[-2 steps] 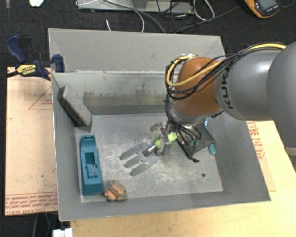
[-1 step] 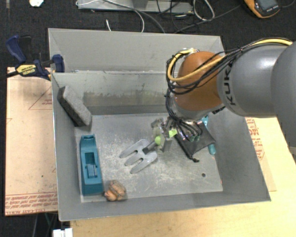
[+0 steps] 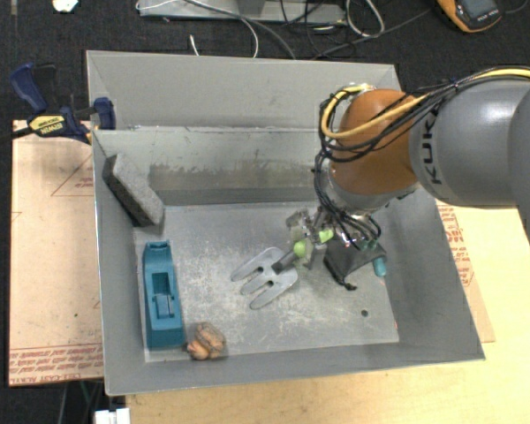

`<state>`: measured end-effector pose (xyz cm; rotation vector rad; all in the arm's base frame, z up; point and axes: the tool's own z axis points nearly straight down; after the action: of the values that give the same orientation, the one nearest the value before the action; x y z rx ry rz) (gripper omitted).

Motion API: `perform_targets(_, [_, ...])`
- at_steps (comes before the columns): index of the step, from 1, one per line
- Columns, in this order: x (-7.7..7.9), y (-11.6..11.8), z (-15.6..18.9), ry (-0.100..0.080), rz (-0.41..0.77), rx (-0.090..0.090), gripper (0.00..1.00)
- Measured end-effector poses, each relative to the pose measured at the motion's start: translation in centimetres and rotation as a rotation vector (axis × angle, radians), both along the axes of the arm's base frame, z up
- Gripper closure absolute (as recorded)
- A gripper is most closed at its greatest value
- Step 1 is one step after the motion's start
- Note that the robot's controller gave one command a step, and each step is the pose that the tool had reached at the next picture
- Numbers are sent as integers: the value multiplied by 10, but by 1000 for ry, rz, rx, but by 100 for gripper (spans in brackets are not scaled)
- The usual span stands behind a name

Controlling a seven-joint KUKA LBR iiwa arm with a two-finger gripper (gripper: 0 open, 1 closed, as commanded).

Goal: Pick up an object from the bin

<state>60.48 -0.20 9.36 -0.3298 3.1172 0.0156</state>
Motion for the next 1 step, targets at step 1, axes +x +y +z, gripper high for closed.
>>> perform_targets(1, [4, -20, -14, -4, 57, 3, 100])
